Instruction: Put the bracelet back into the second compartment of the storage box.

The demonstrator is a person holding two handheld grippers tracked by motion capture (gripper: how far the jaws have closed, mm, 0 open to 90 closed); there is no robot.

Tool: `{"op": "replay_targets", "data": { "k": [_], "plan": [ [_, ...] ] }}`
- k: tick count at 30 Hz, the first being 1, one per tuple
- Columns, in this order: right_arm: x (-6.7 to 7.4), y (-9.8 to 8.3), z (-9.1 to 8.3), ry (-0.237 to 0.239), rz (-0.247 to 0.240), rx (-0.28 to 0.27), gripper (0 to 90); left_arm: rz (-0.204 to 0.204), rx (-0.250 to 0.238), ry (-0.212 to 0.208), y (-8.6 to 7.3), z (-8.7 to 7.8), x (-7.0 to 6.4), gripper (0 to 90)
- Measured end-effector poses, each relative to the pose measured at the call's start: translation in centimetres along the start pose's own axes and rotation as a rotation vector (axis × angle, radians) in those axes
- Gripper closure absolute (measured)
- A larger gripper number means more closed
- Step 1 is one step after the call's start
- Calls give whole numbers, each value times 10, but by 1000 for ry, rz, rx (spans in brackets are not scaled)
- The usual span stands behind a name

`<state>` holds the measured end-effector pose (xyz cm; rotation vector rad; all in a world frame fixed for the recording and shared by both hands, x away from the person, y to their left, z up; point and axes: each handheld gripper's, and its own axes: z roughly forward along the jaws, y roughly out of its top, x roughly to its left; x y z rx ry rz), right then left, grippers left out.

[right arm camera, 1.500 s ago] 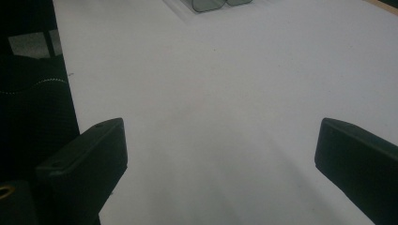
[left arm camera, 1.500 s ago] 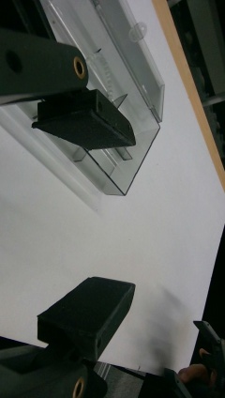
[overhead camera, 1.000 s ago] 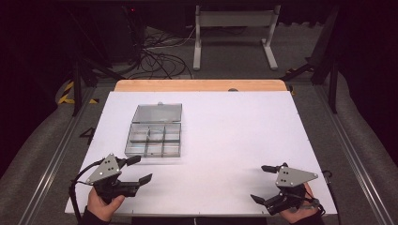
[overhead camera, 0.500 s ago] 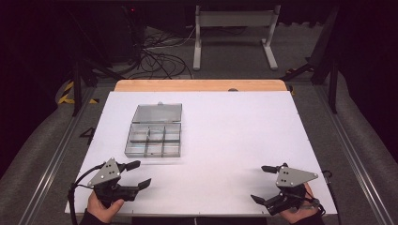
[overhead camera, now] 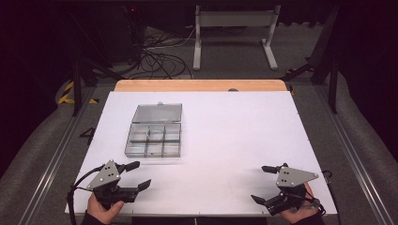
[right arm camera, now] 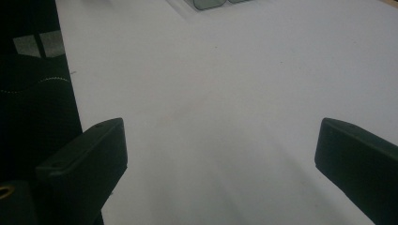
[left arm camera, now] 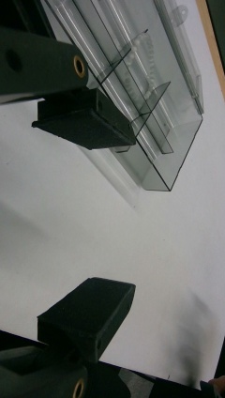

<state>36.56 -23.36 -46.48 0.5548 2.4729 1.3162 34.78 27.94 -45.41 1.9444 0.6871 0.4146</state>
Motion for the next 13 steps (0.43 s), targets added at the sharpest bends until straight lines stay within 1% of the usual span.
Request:
{"op": "replay_targets", "data": {
  "k": [5, 10, 12, 13],
  "plan": [
    [1, 0, 0, -1, -3, 2, 34, 7, 4, 0, 0, 0, 1, 258],
    [1, 0, 0, 1, -5, 2, 34, 7, 4, 0, 0, 0, 1, 258],
    [1, 1, 0, -1, -5, -1, 34, 0, -1, -2, 0, 0, 0, 257],
    [1, 1, 0, -2, -6, 0, 34, 4, 0, 0, 0, 0, 0, 257]
  ]
}}
